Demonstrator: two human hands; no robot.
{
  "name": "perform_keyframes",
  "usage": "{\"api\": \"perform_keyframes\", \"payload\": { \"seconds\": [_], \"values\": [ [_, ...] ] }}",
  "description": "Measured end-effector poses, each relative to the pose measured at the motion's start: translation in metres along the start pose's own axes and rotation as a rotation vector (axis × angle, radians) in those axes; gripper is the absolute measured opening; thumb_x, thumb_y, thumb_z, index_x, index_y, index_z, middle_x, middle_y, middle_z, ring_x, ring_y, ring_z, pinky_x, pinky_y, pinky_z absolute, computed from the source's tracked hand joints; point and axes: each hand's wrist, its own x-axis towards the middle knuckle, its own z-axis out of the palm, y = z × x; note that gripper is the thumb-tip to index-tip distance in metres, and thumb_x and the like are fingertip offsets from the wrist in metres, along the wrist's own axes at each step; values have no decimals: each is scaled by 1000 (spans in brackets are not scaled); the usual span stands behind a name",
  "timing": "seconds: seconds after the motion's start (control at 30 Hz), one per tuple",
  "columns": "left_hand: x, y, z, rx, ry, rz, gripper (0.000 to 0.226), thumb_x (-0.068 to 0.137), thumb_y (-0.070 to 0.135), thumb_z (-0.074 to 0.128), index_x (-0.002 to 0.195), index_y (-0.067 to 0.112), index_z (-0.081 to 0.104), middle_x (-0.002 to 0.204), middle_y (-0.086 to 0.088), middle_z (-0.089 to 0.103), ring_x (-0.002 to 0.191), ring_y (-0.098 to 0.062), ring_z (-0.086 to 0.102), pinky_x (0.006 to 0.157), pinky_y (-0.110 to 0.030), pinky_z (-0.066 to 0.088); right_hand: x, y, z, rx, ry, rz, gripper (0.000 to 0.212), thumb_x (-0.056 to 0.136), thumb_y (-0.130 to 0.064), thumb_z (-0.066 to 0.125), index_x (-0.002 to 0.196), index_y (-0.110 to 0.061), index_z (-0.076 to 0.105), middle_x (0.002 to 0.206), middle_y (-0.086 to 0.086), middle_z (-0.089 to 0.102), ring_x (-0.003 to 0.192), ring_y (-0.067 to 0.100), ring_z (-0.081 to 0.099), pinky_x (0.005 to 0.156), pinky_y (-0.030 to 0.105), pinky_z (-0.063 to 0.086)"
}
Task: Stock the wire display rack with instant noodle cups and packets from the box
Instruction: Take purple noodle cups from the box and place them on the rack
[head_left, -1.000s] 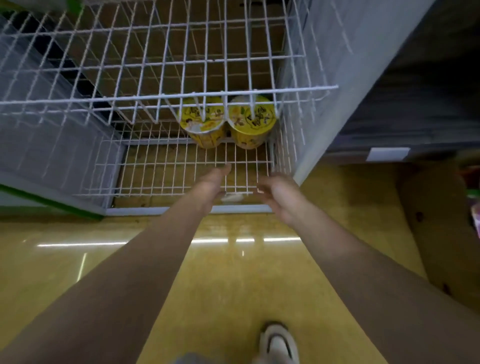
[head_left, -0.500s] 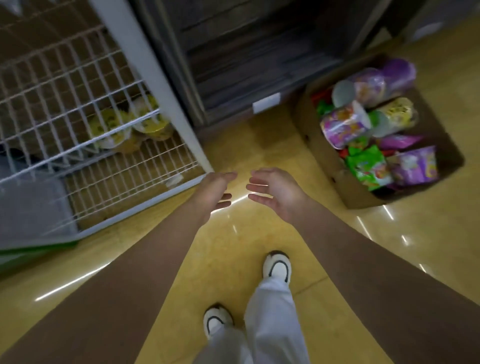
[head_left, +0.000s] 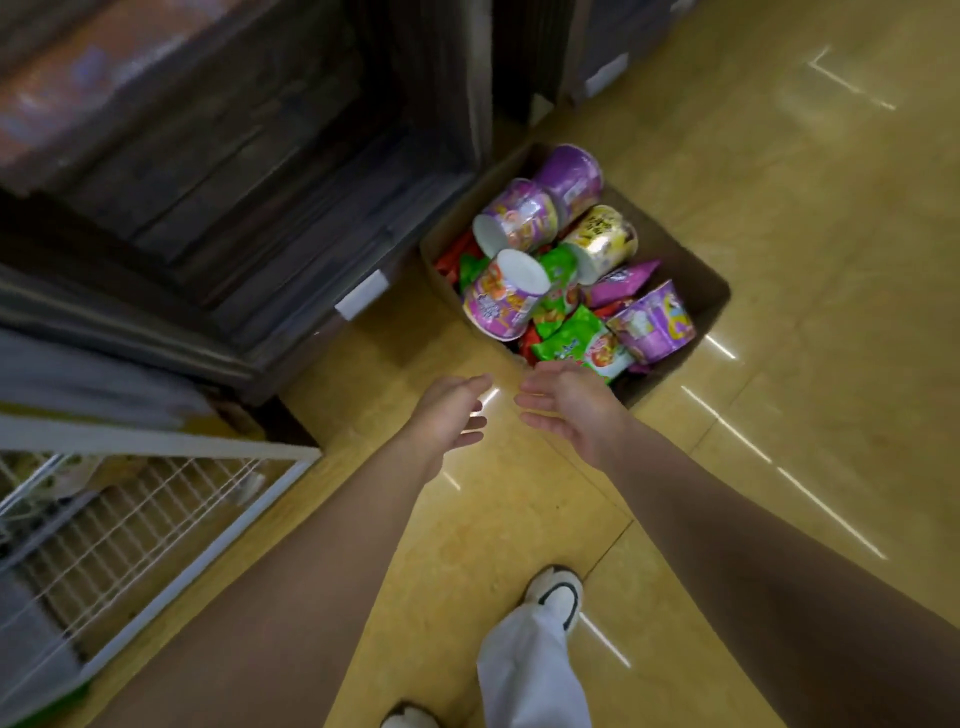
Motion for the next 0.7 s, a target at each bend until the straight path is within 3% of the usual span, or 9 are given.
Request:
{"api": "perform_keyframes", "payload": {
  "seconds": [0.17,0.27,0.37,0.43,0.5,0.6,0.7],
  "values": [
    [15,36,53,43,-56,13,23,95,32,54,111,16,50,111,-9,56,100,-24,59,86,-34,51,10,-28,-51,-104,95,-6,33,95,0,41,128,-1,47,117,17,59,96,26,58,66,26,49],
    [24,49,71,37,-81,4,10,95,31,54,90,22,52,99,-4,56,96,-22,59,87,-34,51,22,-40,-71,-130,148,14,32,95,4,38,125,1,49,114,18,59,94,30,58,62,26,50],
    [35,58,78,70,-92,-5,14,95,30,53,82,25,50,93,-1,55,93,-21,58,85,-34,51,40,-49,-83,-141,164,31,28,95,2,43,122,0,52,119,15,61,91,26,61,69,30,53],
    [47,64,78,88,-92,-24,14,95,29,53,82,24,51,94,-2,55,90,-20,57,80,-31,51,52,-55,-88,-154,162,57,29,95,-1,49,124,-1,50,114,12,61,94,25,61,74,33,53],
    [65,72,77,103,-79,-48,13,95,26,52,85,20,51,93,-3,54,83,-18,56,72,-26,49,63,-64,-93,-142,151,89,23,95,0,47,118,-2,50,106,9,60,95,26,58,67,29,54],
    [103,85,74,87,-20,-71,11,96,21,51,104,14,50,89,-4,52,81,-19,54,70,-28,47,95,-79,-100,-70,123,144,18,99,0,34,110,-8,46,84,2,56,76,20,57,45,19,50],
    [146,99,73,99,76,-105,17,94,20,54,110,15,51,102,-8,51,95,-23,50,78,-32,45,134,-95,-109,-140,187,123,19,98,1,40,112,-7,49,78,0,57,59,13,60,46,19,50]
  ]
}}
